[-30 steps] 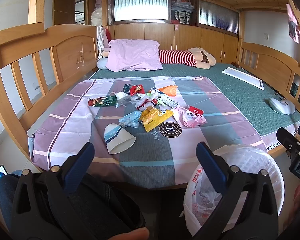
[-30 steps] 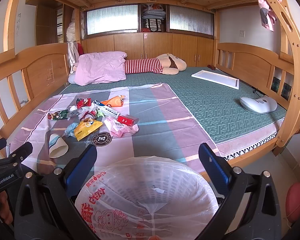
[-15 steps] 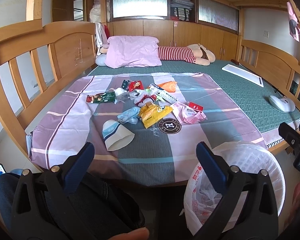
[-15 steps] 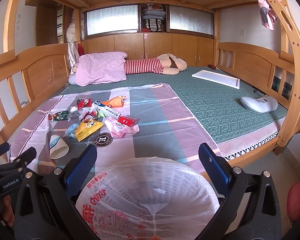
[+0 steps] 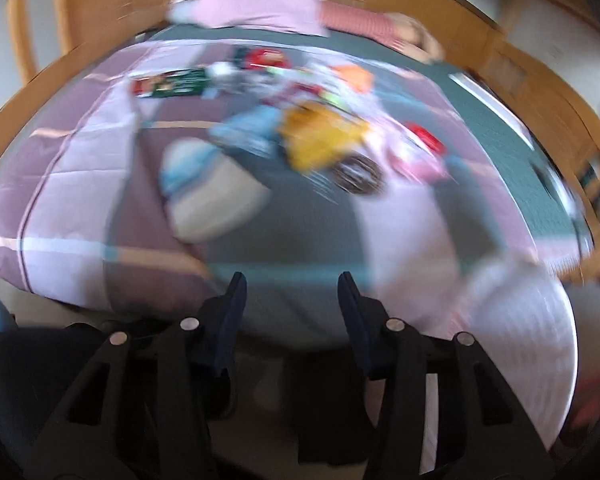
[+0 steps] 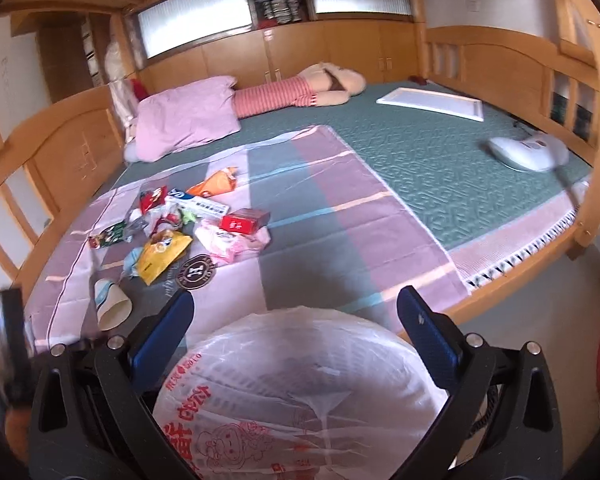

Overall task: Collect trash
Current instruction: 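Grasp the white paper cup with the left gripper while the right grasps the yellow snack bag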

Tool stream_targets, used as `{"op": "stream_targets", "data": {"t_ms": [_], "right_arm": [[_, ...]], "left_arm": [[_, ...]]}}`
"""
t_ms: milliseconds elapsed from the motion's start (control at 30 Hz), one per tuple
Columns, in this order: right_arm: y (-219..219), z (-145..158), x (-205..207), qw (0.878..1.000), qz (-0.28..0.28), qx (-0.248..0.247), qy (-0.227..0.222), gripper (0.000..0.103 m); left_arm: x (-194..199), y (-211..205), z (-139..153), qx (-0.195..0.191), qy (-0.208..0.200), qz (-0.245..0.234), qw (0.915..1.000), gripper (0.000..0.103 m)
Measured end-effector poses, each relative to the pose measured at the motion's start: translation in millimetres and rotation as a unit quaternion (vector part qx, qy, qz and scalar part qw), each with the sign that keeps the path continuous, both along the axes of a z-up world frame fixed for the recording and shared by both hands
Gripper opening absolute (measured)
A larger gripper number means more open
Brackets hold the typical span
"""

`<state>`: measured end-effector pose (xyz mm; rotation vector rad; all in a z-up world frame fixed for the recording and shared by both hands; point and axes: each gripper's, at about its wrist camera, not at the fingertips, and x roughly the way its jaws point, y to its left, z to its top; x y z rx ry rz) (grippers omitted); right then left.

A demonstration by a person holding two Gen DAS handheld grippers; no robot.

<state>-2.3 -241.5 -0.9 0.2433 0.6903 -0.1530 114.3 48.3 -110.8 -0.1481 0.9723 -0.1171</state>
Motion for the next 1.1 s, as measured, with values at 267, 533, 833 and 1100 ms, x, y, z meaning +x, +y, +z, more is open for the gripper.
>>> {"op": "stream_targets", "data": {"t_ms": [267, 533, 833, 1100], "right_arm": [[46.0, -16.1, 112.3, 0.989, 0.121, 0.049, 0.074, 0.1], [166.6, -69.7, 248.9, 0.967, 0.205, -0.01, 0.148, 0.099], [192.0, -137.9, 289.3, 0.937, 0.234, -0.006, 0.26, 0.027], [157.6, -120.2, 250.9, 0.943, 0.226, 0.012, 0.245, 0.024]], "left_arm": [[88.6, 66.6, -24.9, -0.089, 0.044, 0.094, 0.9906, 0.064], [104.1, 78.0, -59.3, -0.163, 0.087, 0.12, 0.9755, 0.083], [110.0, 106.2, -65.7, -0.26, 0.084, 0.148, 0.9504, 0.086], [126.5, 95.8, -78.0, -0.283, 0.097, 0.173, 0.9385, 0.084]]}}
